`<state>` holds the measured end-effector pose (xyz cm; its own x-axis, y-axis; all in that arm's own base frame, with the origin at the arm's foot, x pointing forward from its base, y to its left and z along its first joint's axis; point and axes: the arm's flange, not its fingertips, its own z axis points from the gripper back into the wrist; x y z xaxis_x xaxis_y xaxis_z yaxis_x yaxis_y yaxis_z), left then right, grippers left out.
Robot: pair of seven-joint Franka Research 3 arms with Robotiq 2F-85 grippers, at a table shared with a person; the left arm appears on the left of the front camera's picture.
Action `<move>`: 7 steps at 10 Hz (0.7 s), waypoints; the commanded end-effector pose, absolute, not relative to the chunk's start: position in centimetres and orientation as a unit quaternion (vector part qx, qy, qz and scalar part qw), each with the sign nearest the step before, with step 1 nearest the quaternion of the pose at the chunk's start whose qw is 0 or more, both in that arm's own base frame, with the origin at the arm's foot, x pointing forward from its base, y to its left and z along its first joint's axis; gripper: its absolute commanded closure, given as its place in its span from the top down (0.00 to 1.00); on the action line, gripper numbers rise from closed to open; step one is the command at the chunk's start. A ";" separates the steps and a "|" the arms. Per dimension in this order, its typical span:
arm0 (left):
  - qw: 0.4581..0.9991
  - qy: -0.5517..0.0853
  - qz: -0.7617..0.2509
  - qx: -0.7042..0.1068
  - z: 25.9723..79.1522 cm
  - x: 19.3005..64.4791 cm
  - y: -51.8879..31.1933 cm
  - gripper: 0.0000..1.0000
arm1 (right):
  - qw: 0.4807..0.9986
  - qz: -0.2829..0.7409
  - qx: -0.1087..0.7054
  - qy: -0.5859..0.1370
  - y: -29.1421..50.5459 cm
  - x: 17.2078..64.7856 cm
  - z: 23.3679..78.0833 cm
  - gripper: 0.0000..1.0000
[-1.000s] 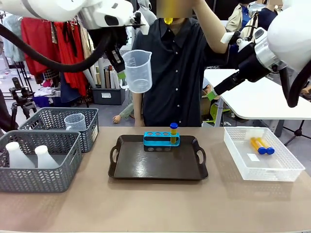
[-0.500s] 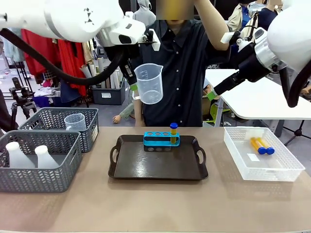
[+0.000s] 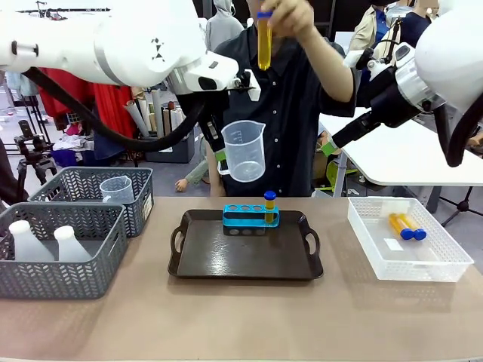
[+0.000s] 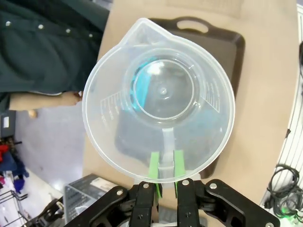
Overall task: Prepare the laboratory tools.
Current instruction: Pick up one Large Measuring Cup and place it on the Handle tray.
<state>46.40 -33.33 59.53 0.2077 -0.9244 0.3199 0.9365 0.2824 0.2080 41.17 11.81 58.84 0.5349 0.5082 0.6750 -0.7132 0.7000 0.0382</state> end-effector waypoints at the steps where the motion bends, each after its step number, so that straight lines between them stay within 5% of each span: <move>1: 0.768 -0.183 -0.613 -0.031 58.1 46.0 -33.2 0.00 | 0.861 0.352 0.164 -0.328 11.9 41.2 58.9 1.00; 7: 0.763 -0.136 -0.630 -0.054 54.3 45.5 -35.3 0.00 | 0.861 0.352 0.164 -0.328 11.9 41.2 58.9 1.00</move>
<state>45.62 -35.99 54.03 0.1873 -0.9466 0.2624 0.9703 0.2199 0.1009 41.17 11.81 58.84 0.5350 0.5082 0.6749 -0.7132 0.7000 0.0382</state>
